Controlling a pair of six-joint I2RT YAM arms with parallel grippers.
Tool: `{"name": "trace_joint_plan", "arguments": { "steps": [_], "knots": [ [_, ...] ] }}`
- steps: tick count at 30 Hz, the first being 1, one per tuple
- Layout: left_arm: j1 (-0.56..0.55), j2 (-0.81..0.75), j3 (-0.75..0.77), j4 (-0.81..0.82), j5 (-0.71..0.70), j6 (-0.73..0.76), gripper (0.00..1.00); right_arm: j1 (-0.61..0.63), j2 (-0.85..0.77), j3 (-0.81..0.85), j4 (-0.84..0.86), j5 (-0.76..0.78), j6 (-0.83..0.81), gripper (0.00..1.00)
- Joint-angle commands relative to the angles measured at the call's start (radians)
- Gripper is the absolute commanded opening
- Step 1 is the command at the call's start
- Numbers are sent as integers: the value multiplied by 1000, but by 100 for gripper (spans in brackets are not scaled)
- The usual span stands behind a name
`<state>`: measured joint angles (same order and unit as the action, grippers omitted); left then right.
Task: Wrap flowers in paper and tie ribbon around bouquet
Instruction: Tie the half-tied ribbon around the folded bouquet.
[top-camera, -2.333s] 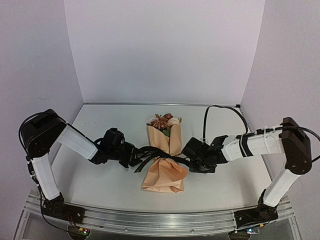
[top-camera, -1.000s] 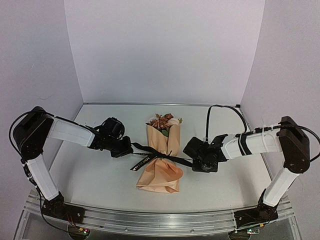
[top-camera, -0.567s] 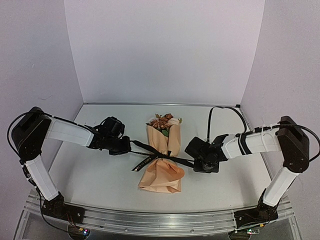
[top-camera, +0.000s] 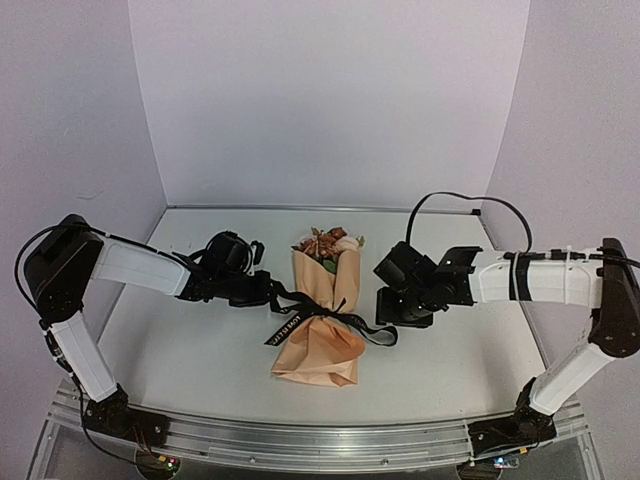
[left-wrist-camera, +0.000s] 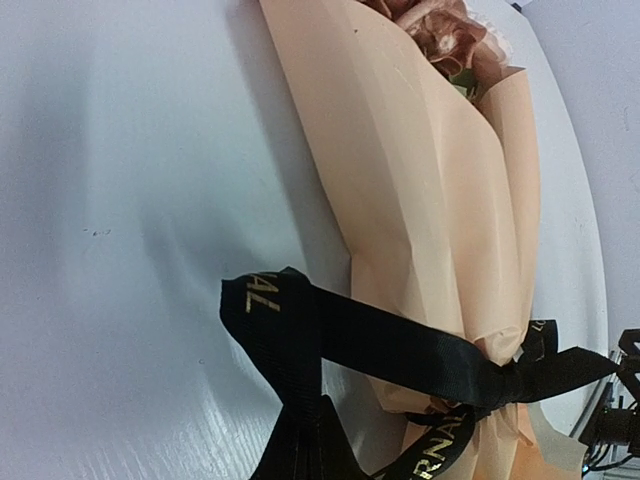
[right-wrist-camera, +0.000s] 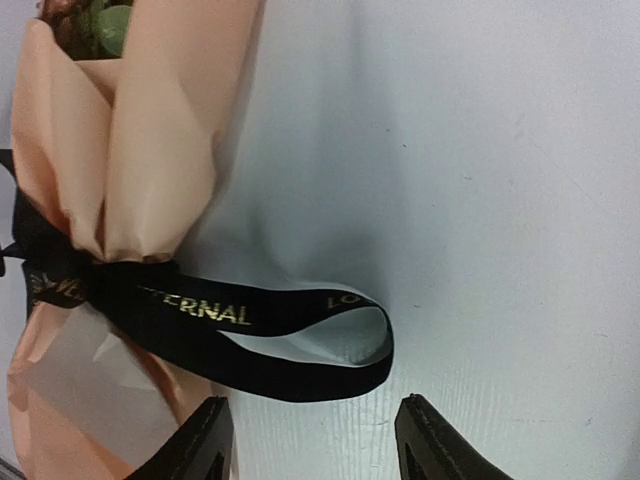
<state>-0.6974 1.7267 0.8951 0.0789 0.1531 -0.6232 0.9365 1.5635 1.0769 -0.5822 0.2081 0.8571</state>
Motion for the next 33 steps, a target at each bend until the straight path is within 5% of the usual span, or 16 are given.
{"name": "trace_joint_plan", "arguments": {
  "steps": [1,9,15,20,24,33],
  "knots": [
    [-2,-37,-5,65,25,24,0,10,51,149,-6,-27,-8,63],
    [-2,-49,-19,49,2,20,0,10,255,345,-5,-70,0,68],
    [-2,-56,-28,34,-15,6,0,10,318,364,-4,-92,22,58],
    [-2,-49,-31,25,-17,-4,0,9,345,365,7,-113,35,40],
    [-2,-47,-31,12,-26,-13,0,10,330,327,10,-88,51,4],
    [2,-41,-34,-9,-54,-8,0,-2,253,212,9,-7,63,0]
  ]
}}
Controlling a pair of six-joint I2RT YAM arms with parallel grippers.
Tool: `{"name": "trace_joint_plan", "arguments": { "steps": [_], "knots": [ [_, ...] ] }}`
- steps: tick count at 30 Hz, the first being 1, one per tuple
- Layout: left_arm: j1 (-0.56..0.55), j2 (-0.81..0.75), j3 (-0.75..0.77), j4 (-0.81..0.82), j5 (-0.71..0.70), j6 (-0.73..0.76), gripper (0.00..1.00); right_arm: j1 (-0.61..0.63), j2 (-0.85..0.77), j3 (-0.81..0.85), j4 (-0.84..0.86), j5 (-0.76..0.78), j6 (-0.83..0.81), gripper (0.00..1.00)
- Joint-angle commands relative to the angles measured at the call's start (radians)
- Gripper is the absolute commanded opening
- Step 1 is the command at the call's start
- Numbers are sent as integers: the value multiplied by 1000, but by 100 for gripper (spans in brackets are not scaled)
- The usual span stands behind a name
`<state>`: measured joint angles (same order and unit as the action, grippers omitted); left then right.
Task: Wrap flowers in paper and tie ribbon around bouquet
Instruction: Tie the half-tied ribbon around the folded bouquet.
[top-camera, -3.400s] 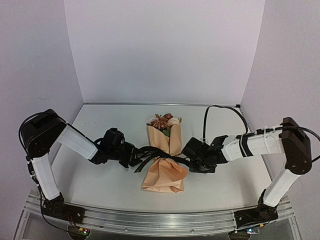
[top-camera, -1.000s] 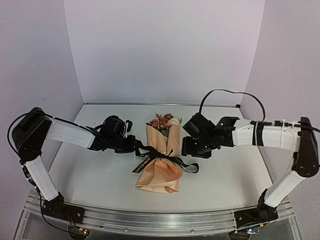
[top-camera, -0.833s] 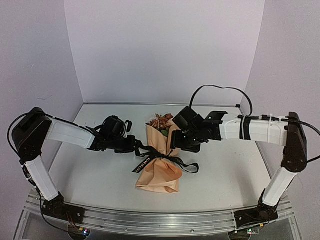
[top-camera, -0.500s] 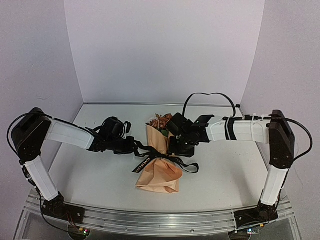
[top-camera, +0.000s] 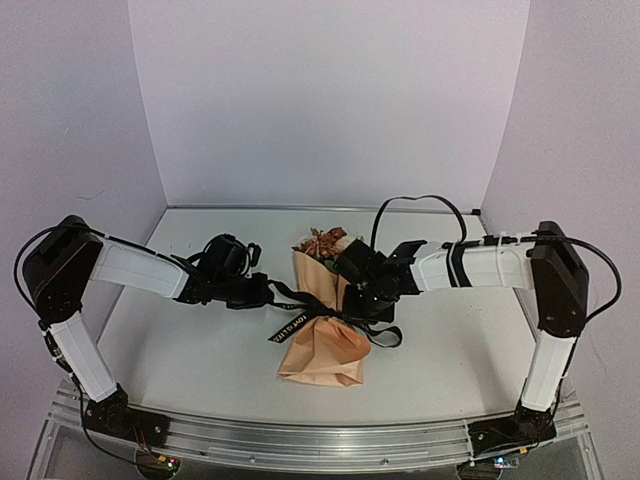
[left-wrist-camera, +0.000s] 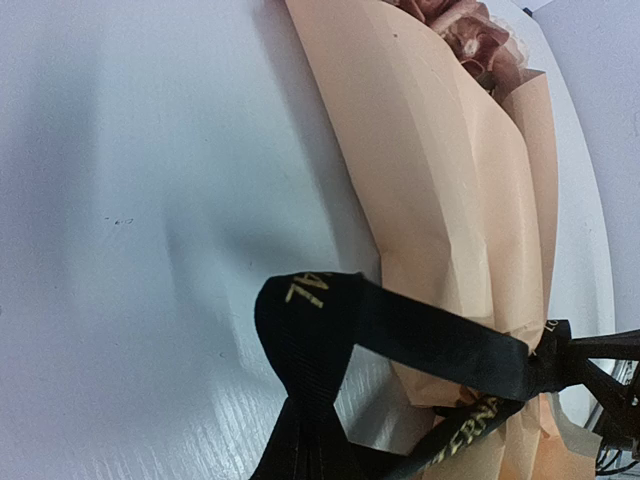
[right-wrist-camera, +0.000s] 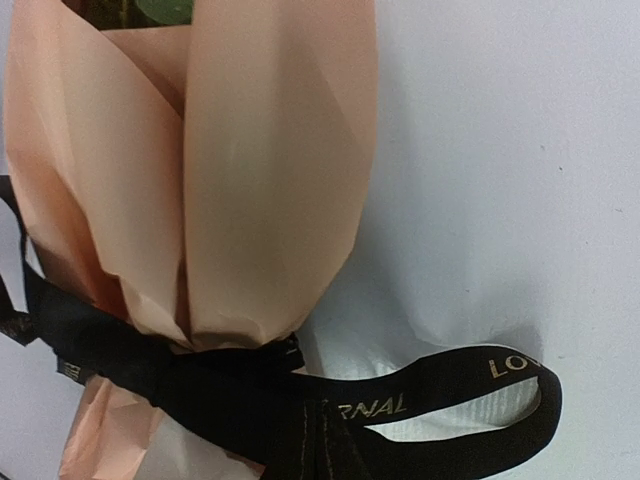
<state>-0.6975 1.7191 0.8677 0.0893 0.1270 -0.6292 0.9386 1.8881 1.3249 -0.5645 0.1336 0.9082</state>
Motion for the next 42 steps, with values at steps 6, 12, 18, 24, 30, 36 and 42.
{"name": "trace_joint_plan", "arguments": {
  "steps": [6,12,18,24,30,36,42],
  "knots": [
    [14,-27,-3,-36,-34,3,0,-7,-102,-83,-12,105,17,0],
    [26,-27,-3,-41,-32,10,0,-12,-133,-140,-18,132,26,0],
    [27,-7,22,-40,5,31,0,-23,-164,-177,-32,169,23,0],
    [28,14,55,-58,10,64,0,-37,-197,-216,-44,194,26,0],
    [24,33,95,-83,18,110,0,-56,-218,-225,-65,227,17,0],
    [21,54,142,-149,23,171,0,-63,-233,-212,-69,213,-10,23],
    [21,58,163,-179,26,202,0,-97,-340,-338,-46,183,29,55]
  ]
}}
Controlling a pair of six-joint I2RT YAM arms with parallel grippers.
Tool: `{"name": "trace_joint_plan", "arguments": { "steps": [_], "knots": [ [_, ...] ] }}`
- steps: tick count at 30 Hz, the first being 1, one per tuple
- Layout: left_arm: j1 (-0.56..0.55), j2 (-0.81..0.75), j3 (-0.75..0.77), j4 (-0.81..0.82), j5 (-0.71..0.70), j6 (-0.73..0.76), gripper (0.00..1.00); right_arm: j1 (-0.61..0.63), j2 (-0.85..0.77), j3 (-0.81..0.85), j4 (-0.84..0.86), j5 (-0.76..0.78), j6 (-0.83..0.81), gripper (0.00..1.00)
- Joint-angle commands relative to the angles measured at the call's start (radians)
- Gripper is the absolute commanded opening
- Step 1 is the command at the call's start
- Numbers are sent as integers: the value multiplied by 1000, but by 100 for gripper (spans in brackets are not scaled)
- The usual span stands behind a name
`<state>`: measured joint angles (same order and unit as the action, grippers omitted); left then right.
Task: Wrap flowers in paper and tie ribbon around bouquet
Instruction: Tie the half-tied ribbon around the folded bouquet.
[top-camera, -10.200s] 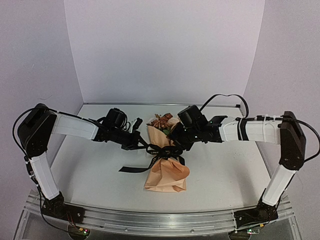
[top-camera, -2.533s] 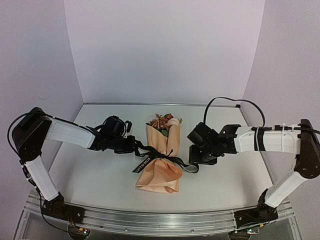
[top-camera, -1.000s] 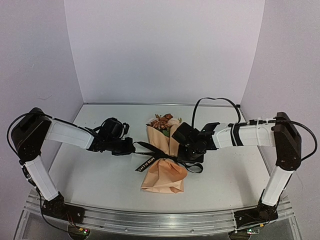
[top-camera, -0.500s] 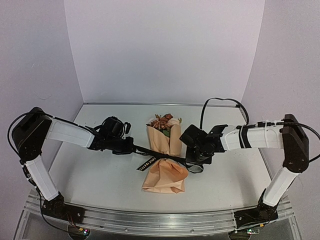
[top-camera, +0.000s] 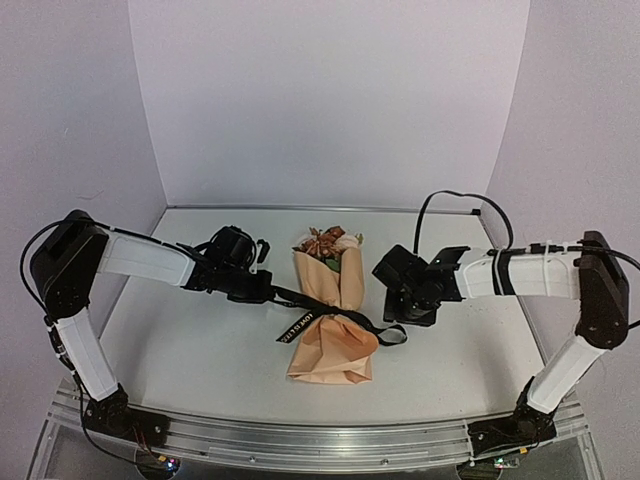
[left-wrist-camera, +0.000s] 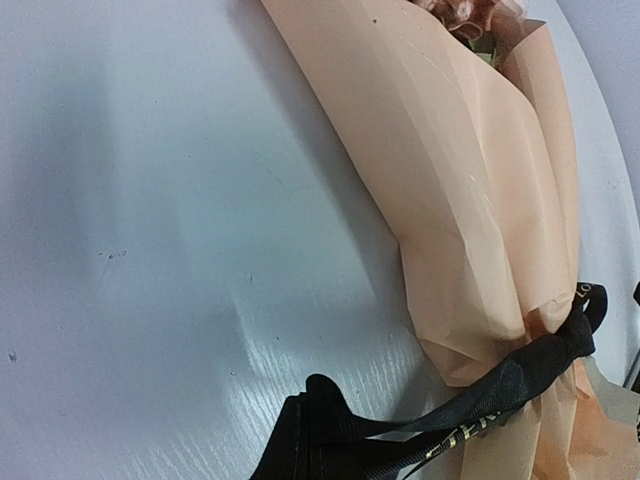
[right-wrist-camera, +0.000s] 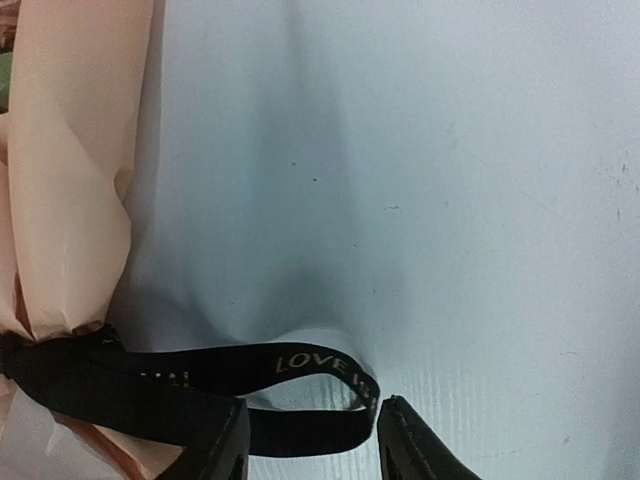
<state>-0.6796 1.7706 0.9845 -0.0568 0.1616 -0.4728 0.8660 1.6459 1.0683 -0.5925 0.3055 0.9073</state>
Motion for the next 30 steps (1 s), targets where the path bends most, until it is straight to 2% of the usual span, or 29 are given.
{"name": "trace_joint_plan", "arguments": {
  "steps": [1,3,10,18,22,24,25,28,29,30],
  "knots": [
    [3,7,48,-35,-6,45,0,-24,-116,-109,-5,1,47,54],
    [3,6,47,-35,-4,43,0,-24,-141,-153,16,-12,72,50],
    [3,14,47,-26,3,27,0,-18,-122,-233,128,-102,128,48],
    [3,18,50,-32,-5,14,0,-5,-42,-209,174,-134,148,51],
    [3,18,52,-44,-25,13,0,-5,2,-204,179,-127,153,49],
    [3,16,51,-50,-33,25,0,-5,22,-189,178,-120,151,44],
    [3,15,51,-55,-45,36,0,-5,36,-180,178,-118,148,37],
    [2,3,48,-74,-95,75,0,-5,58,-151,161,-103,133,7],
    [2,-5,47,-79,-112,90,0,-6,61,-144,145,-91,127,2],
    [1,-12,46,-85,-132,106,0,-6,60,-137,125,-73,117,0]
  ]
}}
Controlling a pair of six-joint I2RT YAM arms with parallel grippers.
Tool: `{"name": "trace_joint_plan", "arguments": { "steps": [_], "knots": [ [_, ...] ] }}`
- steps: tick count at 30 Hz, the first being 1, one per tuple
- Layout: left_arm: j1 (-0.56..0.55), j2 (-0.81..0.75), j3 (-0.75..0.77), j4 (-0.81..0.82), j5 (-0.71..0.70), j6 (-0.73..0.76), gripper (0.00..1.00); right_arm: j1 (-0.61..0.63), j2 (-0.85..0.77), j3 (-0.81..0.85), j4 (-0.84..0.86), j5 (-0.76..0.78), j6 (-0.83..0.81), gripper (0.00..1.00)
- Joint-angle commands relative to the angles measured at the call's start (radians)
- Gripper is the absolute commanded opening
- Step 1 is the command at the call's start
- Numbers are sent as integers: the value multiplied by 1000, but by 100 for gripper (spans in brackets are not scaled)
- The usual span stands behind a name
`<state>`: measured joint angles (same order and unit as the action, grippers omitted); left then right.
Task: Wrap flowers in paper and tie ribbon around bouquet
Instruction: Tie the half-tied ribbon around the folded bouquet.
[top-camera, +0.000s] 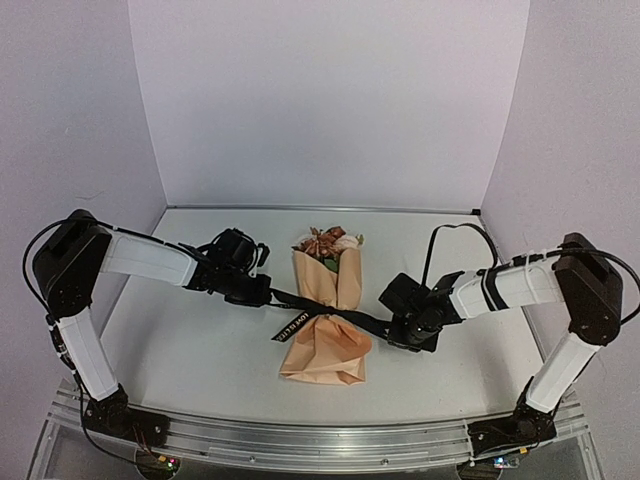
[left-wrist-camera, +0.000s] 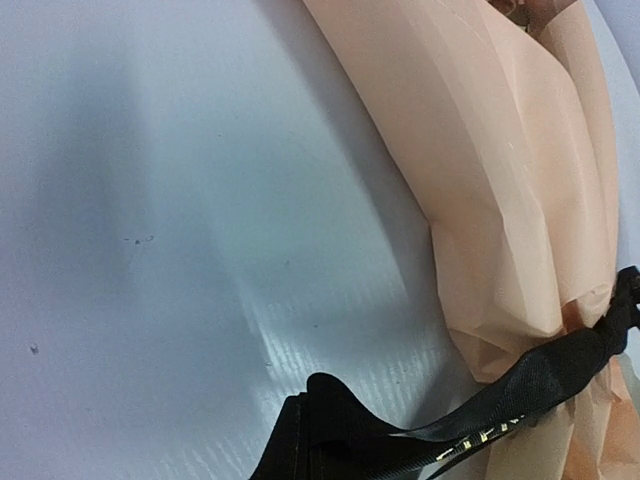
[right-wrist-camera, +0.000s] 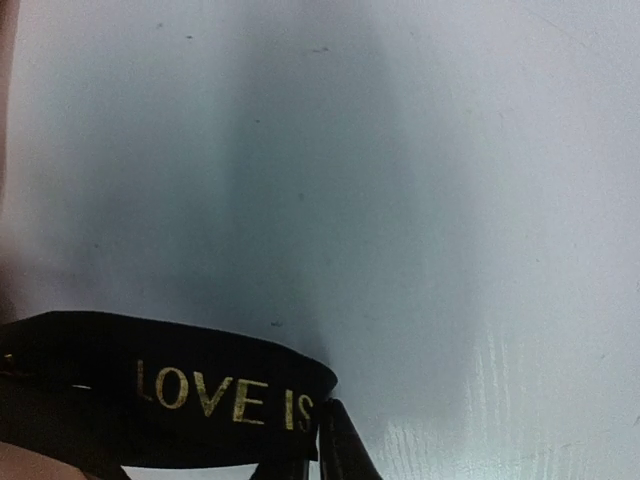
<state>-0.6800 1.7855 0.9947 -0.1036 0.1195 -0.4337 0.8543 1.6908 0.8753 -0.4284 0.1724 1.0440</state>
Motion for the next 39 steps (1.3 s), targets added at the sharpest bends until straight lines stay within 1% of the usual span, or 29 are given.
{"name": "trace_joint_plan", "arguments": {
  "steps": [1,5,9,21,28,39],
  "knots": [
    [1,-35,33,-43,-103,81,0,4,11,62,-63,80,-28,0],
    [-4,-54,29,-75,-202,136,0,0,-8,94,-156,165,-73,0],
    [-4,-82,10,-87,-256,167,0,-1,-8,130,-232,225,-105,0],
    [-12,-102,-51,-141,-430,187,0,-3,16,138,-339,297,-115,0],
    [-12,-120,-75,-140,-472,162,0,-17,14,124,-365,308,-112,0],
    [-10,-126,-79,-151,-515,129,0,-63,-32,69,-370,305,-102,0]
  ]
}}
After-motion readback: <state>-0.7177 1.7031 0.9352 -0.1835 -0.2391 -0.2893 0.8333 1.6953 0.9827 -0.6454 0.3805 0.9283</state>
